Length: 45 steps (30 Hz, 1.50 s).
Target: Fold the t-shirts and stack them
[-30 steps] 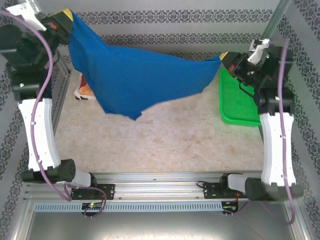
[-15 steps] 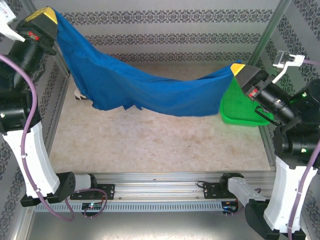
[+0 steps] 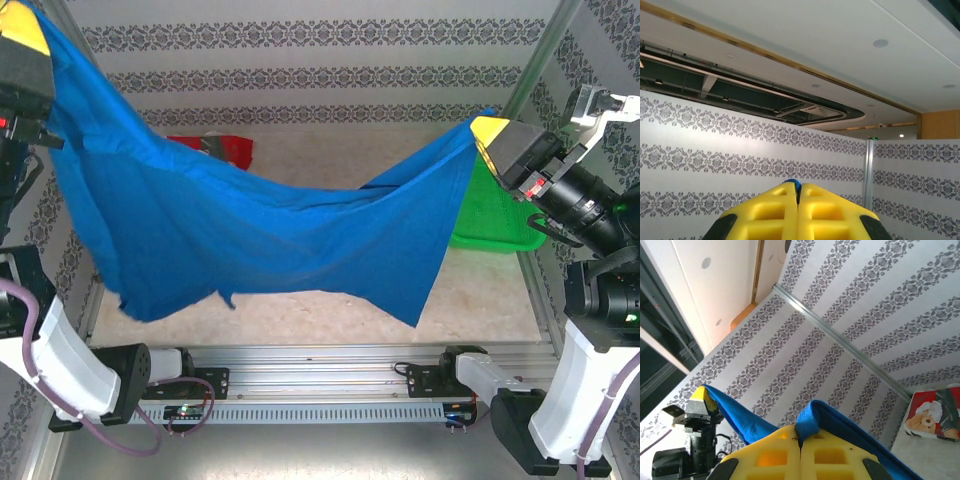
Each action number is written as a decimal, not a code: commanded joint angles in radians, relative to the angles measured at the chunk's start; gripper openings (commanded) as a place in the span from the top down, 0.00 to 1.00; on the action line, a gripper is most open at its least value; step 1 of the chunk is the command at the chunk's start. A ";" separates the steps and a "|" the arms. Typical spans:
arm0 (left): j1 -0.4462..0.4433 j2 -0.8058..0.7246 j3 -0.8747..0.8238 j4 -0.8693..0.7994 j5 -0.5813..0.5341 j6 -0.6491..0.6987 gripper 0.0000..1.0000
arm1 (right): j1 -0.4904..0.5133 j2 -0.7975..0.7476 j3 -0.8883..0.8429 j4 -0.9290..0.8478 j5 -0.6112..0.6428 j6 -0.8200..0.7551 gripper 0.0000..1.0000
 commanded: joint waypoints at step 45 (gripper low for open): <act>-0.046 0.706 -0.889 0.600 0.080 0.006 1.00 | 0.026 0.948 -0.242 0.012 0.521 -0.648 1.00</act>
